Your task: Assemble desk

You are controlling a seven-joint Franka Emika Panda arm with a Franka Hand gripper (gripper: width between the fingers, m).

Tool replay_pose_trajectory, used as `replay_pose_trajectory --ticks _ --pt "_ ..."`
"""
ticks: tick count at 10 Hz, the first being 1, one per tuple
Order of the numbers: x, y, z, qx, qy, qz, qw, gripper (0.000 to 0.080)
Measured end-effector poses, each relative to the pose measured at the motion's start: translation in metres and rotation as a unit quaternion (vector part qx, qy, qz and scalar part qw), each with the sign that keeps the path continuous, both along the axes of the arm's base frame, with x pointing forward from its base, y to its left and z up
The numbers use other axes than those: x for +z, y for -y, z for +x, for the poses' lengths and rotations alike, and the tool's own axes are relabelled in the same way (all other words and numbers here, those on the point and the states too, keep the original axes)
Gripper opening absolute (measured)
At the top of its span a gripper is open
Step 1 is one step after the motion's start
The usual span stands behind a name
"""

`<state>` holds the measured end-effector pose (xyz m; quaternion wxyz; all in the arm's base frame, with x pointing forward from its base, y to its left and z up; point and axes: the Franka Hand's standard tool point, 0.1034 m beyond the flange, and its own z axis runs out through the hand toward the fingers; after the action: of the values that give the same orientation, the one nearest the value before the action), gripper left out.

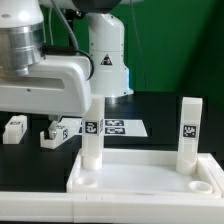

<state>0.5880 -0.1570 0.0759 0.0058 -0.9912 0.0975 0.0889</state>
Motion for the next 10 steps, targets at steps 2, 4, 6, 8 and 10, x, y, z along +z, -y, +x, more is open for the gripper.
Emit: replay_pose_trajectory --ticks 2,4,6,8,10 --pt "-0.001 0.002 0.000 -0.001 -0.001 -0.001 1.000 0.0649" --pt "-0.009 0.015 -0.018 -0.043 -0.011 0.016 0.999 0.0649" --pt "-0.020 0.021 -0.050 -0.089 -0.045 0.048 0.994 0.0649" --pt "-0.020 0.010 -0.051 -0.104 -0.049 0.046 0.992 0.0649" --pt "-0.022 0.012 -0.052 -0.099 -0.049 0.047 0.993 0.0649"
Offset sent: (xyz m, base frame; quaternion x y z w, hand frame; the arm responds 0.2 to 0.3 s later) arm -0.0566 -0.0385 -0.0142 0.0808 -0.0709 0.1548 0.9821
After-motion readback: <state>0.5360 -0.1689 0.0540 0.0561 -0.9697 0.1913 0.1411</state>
